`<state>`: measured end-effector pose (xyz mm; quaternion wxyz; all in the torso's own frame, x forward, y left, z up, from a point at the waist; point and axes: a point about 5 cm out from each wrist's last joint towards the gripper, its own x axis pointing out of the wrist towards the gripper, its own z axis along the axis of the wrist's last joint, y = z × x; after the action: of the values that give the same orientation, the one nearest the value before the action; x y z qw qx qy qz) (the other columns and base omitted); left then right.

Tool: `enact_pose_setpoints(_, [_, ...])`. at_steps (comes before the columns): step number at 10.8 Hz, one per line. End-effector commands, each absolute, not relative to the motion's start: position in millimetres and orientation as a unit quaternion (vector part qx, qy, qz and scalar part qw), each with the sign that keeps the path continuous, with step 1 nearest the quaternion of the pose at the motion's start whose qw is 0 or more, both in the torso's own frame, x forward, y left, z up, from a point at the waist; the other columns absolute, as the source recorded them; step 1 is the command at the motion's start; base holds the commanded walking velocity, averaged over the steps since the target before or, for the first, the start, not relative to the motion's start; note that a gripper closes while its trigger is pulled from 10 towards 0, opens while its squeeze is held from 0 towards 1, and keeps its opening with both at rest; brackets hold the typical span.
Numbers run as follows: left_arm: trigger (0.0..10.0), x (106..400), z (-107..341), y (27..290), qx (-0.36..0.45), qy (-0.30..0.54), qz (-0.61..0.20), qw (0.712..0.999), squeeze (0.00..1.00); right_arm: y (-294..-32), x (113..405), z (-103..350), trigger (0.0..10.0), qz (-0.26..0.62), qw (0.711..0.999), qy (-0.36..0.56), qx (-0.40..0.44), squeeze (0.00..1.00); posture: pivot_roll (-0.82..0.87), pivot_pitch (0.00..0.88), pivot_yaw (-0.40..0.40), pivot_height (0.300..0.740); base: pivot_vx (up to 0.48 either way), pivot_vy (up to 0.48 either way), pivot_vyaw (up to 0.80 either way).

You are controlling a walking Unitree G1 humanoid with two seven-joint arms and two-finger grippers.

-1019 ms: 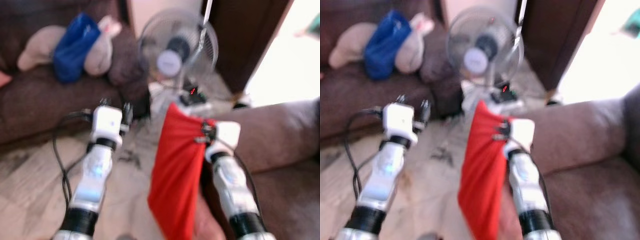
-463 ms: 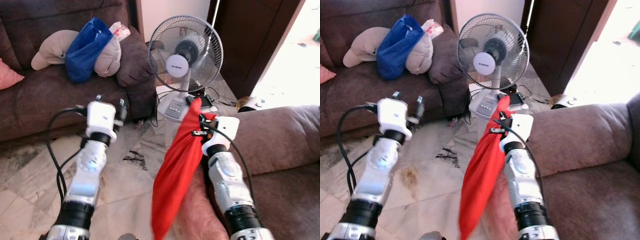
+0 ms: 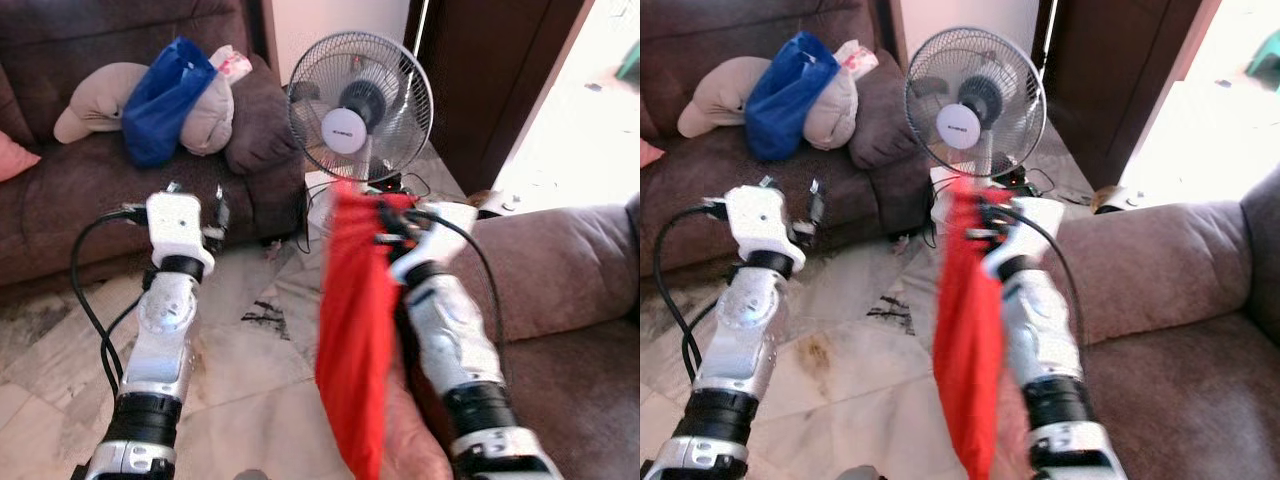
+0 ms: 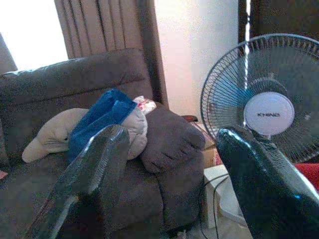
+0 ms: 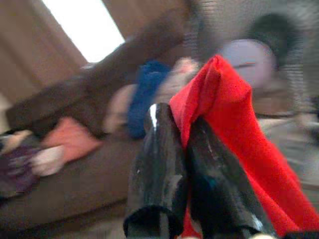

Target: Move the pillow to the sofa from floor

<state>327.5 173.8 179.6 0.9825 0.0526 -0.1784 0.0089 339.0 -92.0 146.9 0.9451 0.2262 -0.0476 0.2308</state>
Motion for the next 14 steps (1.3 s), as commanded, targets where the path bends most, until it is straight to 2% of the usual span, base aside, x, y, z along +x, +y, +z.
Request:
enact_pose_setpoints(1, [10.0, 330.5, 180.9, 180.1, 0.044, -0.172, 0.021, 0.984, 0.00, -76.2, 333.2, 206.6, 10.0, 0.318, 0.901, -0.167, 0.245, 0.00, 0.10, 0.000, 0.017, 0.740, 0.000, 0.000, 0.00])
enact_pose_setpoints(2, [10.0, 330.7, 181.9, 179.7, 0.040, -0.173, 0.019, 0.984, 0.00, -70.8, 320.0, 209.3, 10.0, 0.381, 0.867, -0.175, 0.270, 0.00, 0.10, 0.000, 0.019, 0.740, 0.000, 0.000, 0.00])
enact_pose_setpoints(3, [10.0, 330.4, 182.4, 179.0, 0.037, -0.174, 0.018, 0.984, 0.00, -71.7, 311.4, 205.5, 10.0, 0.417, 0.848, -0.166, 0.283, 0.00, 0.10, 0.000, 0.020, 0.740, 0.000, 0.000, 0.00])
enact_pose_setpoints(4, [10.0, 330.2, 182.0, 178.7, 0.035, -0.174, 0.017, 0.984, 0.00, -73.0, 303.2, 201.0, 10.0, 0.445, 0.832, -0.159, 0.290, 0.00, 0.10, 0.000, 0.017, 0.740, 0.000, 0.000, 0.00])
enact_pose_setpoints(5, [10.0, 330.6, 182.1, 176.6, 0.032, -0.174, 0.012, 0.984, 0.00, -78.0, 304.3, 194.9, 10.0, 0.437, 0.836, -0.149, 0.296, 0.00, 0.10, 0.000, 0.016, 0.740, 0.000, 0.000, 0.00])
enact_pose_setpoints(6, [10.0, 330.3, 181.7, 174.4, 0.029, -0.173, 0.006, 0.985, 0.00, -86.3, 308.1, 188.9, 10.0, 0.408, 0.851, -0.141, 0.300, 0.00, 0.10, 0.000, 0.014, 0.740, 0.000, 0.000, 0.00])
enact_pose_setpoints(7, [10.0, 329.1, 181.4, 173.2, 0.025, -0.172, 0.000, 0.985, 0.00, -103.2, 314.4, 176.3, 10.0, 0.347, 0.887, -0.124, 0.278, 0.00, 0.10, 0.000, 0.015, 0.740, 0.000, 0.000, 0.00])
enact_pose_setpoints(8, [10.0, 327.1, 178.8, 171.9, 0.022, -0.166, -0.006, 0.986, 0.00, -132.7, 327.9, 152.6, 10.0, 0.215, 0.943, -0.070, 0.243, 0.00, 0.10, 0.000, 0.011, 0.740, 0.000, 0.000, 0.00])
enact_pose_setpoints(9, [10.0, 323.7, 173.9, 169.3, 0.021, -0.158, -0.012, 0.987, 0.00, -160.3, 334.7, 135.2, 10.0, 0.095, 0.968, -0.038, 0.229, 0.00, 0.10, 0.000, 0.010, 0.740, 0.000, 0.000, 0.00])
enact_pose_setpoints(10, [10.0, 316.7, 166.2, 168.3, 0.021, -0.149, -0.011, 0.989, 0.00, -185.7, 333.2, 129.0, 10.0, 0.014, 0.974, -0.043, 0.222, 0.00, 0.10, 0.000, 0.010, 0.740, 0.000, 0.000, 0.00])
enact_pose_setpoints(12, [10.0, 307.1, 159.9, 162.3, 0.067, -0.144, -0.037, 0.987, 0.00, -188.8, 333.0, 124.9, 10.0, -0.004, 0.978, -0.038, 0.206, 0.00, 0.11, 0.000, 0.004, 0.740, 0.000, 0.000, 0.00])
enact_pose_setpoints(14, [10.0, 300.3, 156.3, 162.6, 0.061, -0.134, -0.033, 0.988, 0.00, -185.4, 336.9, 120.9, 10.0, -0.018, 0.980, -0.033, 0.197, 0.00, 0.12, 0.000, -0.003, 0.740, 0.000, 0.000, 0.00])
